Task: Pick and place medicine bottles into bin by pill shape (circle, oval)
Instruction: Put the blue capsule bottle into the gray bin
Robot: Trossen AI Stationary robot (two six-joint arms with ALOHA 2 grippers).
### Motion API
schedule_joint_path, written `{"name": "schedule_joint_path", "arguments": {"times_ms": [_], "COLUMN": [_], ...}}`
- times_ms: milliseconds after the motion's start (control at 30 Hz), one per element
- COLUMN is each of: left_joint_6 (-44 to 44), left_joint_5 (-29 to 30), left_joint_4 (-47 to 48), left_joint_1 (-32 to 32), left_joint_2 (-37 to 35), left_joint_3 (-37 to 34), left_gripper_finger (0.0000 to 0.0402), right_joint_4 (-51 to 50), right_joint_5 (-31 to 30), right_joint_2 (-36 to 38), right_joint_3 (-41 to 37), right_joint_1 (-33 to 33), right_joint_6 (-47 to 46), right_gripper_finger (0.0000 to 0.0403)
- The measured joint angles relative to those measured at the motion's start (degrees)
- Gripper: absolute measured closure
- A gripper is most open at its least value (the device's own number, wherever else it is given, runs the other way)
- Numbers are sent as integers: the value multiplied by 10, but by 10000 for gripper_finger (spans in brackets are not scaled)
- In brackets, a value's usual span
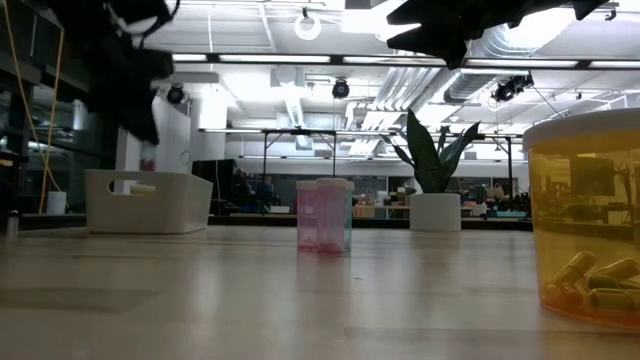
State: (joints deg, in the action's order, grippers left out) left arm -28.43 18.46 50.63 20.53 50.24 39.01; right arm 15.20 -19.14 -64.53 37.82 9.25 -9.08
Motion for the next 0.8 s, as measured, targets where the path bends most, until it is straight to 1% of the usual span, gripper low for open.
{"name": "schedule_joint_path", "arguments": {"times_ms": [133, 200, 267, 367, 433, 600, 800], "left_joint_6": [-34, -34, -40, -39, -24, -4, -22], "left_joint_5": [22, 34, 43, 73, 82, 79, 76], "left_joint_4": [-51, -88, -97, -115, -113, -108, -108], "left_joint_1": [0, 1, 0, 0, 1, 0, 0], "left_joint_2": [-1, -1, 0, -1, 0, 0, 0], "left_joint_3": [-55, -74, -84, -83, -83, -83, -83], "left_gripper_finger": [305, 305, 305, 304, 304, 304, 297], "right_joint_4": [0, 0, 0, 0, 0, 0, 1], "right_joint_5": [0, 0, 0, 0, 0, 0, 0], "right_joint_2": [0, 0, 0, 0, 0, 0, 0], "right_joint_3": [0, 0, 0, 0, 0, 0, 0], "right_joint_1": [0, -3, -5, -10, -11, -11, -11], "right_joint_6": [0, -1, -4, -15, -14, -12, -12], "right_gripper_finger": [201, 201, 201, 201, 201, 201, 201]}}
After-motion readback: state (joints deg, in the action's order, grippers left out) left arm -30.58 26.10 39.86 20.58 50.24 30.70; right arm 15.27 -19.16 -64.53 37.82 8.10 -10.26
